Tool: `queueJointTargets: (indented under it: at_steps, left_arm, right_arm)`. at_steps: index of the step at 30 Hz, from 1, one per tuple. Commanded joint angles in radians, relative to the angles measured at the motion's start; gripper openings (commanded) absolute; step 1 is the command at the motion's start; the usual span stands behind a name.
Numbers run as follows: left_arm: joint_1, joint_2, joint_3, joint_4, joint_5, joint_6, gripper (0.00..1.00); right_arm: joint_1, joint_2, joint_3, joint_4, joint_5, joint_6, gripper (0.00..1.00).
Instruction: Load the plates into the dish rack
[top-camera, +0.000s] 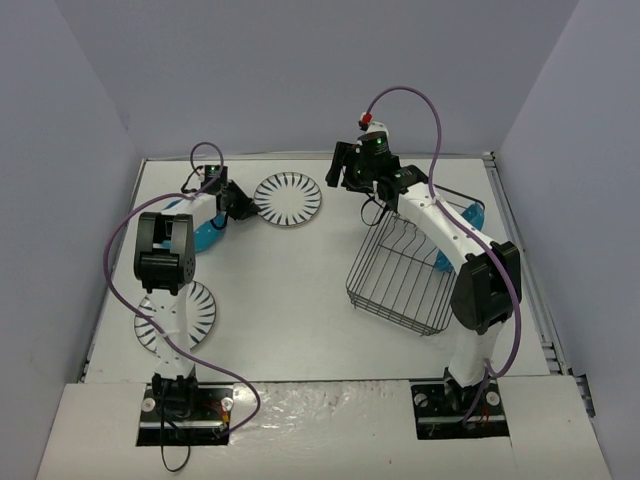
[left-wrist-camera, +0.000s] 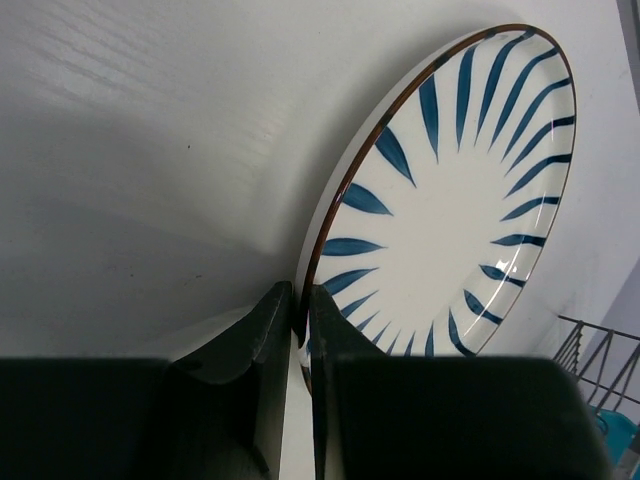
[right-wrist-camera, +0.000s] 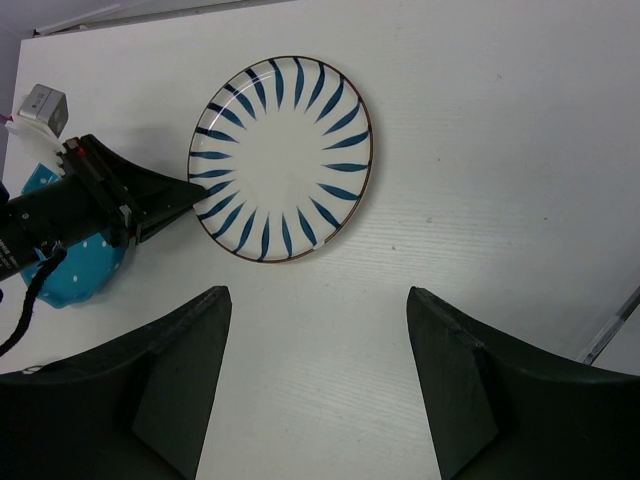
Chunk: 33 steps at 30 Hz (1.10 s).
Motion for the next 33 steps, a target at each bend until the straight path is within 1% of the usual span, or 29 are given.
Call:
queueJointTargets:
  at_steps: [1,12,20,30,33]
  left_arm:
    - [0.012,-0.115,-0.026,0.134,0.074,-0.083,0.00]
    - [0.029,-0.188,-0.086,0.254,0.133,-0.158,0.00]
    - [0.052,-0.224,-0.153,0.362,0.181,-0.218,0.00]
    - [0.062,-0.239,-0.161,0.390,0.203,-0.243,0.00]
    - [0.062,-0.235,-0.165,0.411,0.210,-0.259,0.00]
  right_arm:
    - [-0.008,-0.035,0.024,0.054,-0.030,0.011,0.68]
    - [-0.007,0.004,0.043,0.057,-0.049,0.026,0.68]
    - [-0.008,0.080,0.091,0.057,-0.095,0.056,0.68]
    - [0.002,0.201,0.143,0.061,-0.185,0.196,0.68]
    - [0.005,0.228,0.146,0.086,-0.220,0.246,0.68]
